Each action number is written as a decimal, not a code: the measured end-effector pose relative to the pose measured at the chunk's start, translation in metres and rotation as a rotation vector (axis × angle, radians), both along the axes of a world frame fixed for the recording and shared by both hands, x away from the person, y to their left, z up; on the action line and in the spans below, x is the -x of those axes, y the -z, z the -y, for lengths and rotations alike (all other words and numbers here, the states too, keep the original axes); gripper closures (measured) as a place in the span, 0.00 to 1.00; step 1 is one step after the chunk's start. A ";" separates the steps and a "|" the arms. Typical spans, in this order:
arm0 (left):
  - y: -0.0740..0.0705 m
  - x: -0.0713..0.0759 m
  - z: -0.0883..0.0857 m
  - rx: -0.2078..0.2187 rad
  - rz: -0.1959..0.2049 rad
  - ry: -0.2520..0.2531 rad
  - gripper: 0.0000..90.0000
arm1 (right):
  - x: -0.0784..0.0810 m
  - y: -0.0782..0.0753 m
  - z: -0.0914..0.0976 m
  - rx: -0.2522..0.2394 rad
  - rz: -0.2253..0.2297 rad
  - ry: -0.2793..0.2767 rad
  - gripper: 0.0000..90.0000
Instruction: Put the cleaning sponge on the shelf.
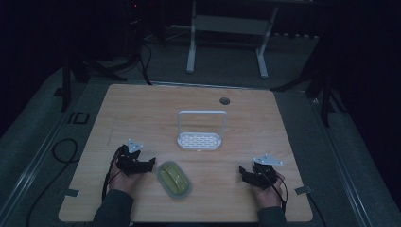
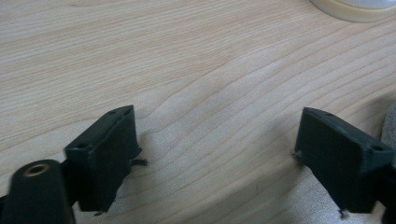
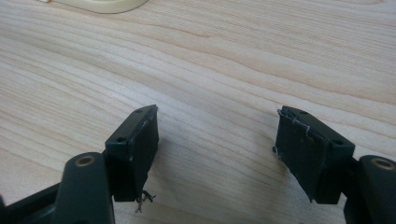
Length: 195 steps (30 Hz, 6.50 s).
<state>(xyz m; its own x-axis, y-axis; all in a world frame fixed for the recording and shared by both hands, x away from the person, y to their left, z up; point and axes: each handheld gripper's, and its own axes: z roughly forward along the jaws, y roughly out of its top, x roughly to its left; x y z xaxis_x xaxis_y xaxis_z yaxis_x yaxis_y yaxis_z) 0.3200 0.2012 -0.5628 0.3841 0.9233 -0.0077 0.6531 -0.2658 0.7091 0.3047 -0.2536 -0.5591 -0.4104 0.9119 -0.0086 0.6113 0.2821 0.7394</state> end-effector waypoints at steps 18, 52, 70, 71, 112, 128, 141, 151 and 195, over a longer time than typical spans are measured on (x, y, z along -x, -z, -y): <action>-0.004 0.003 -0.002 0.003 -0.015 -0.004 0.31 | -0.001 0.000 0.000 0.001 -0.005 -0.016 0.27; -0.002 0.003 0.000 0.002 -0.002 0.000 0.27 | 0.024 -0.084 -0.051 0.052 0.091 -0.225 0.43; -0.002 0.003 0.001 0.002 -0.001 0.002 0.26 | 0.024 -0.109 -0.087 0.076 0.084 -0.320 0.42; -0.002 0.003 0.001 0.002 -0.001 0.002 0.26 | 0.023 -0.110 -0.089 0.079 0.082 -0.323 0.42; -0.002 0.003 0.001 0.003 -0.003 0.008 0.24 | 0.000 -0.126 -0.168 0.168 -0.026 -0.424 0.55; -0.002 0.003 0.001 0.003 -0.002 0.009 0.24 | -0.002 -0.130 -0.194 0.150 -0.128 -0.444 0.58; -0.002 0.003 0.001 0.003 -0.002 0.010 0.24 | -0.004 -0.132 -0.209 0.157 -0.165 -0.457 0.58; -0.001 0.003 0.001 0.003 -0.002 0.011 0.24 | -0.005 -0.129 -0.221 0.176 -0.203 -0.472 0.58; -0.001 0.002 0.001 0.003 -0.002 0.014 0.24 | -0.003 -0.101 -0.259 0.231 -0.398 -0.511 0.62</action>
<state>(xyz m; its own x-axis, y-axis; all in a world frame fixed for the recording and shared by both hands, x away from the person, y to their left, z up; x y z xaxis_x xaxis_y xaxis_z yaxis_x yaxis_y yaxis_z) 0.3175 0.2004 -0.5613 0.3973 0.9176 -0.0113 0.6508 -0.2730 0.7085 0.3078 0.0053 -0.4580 -0.8005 0.5962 0.0612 0.5726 0.7305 0.3721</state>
